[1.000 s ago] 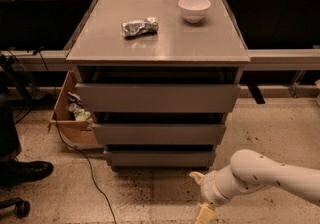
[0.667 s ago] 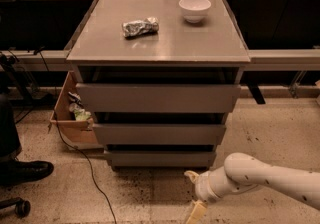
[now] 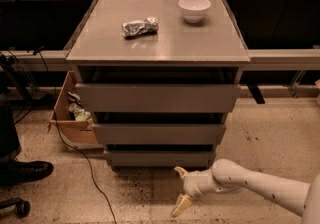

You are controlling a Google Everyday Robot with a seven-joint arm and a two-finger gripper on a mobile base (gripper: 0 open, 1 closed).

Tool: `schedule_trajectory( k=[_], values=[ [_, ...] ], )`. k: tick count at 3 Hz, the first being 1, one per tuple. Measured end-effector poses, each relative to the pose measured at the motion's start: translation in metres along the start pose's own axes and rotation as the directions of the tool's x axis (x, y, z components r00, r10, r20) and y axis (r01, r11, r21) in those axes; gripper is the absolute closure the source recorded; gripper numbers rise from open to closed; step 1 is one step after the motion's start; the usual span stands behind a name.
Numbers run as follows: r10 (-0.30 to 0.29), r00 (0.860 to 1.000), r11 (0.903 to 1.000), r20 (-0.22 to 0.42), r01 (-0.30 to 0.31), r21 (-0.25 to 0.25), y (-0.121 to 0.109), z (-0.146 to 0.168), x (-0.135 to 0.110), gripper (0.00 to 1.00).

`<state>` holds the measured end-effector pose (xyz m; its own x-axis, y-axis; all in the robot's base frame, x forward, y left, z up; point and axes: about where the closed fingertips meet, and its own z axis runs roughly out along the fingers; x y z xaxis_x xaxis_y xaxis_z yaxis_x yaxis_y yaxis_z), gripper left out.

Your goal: Open bottom drawer

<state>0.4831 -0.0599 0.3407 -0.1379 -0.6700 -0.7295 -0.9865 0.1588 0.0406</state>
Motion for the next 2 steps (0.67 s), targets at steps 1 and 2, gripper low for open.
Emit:
schedule_trajectory(
  k=[1,2],
  values=[
    [-0.03,0.999,0.9985,0.038,0.028,0.047,-0.028,0.026,0.0114,0.0],
    [-0.03,0.999,0.9985,0.038,0.028,0.046,-0.028,0.026,0.0114,0.0]
  ],
)
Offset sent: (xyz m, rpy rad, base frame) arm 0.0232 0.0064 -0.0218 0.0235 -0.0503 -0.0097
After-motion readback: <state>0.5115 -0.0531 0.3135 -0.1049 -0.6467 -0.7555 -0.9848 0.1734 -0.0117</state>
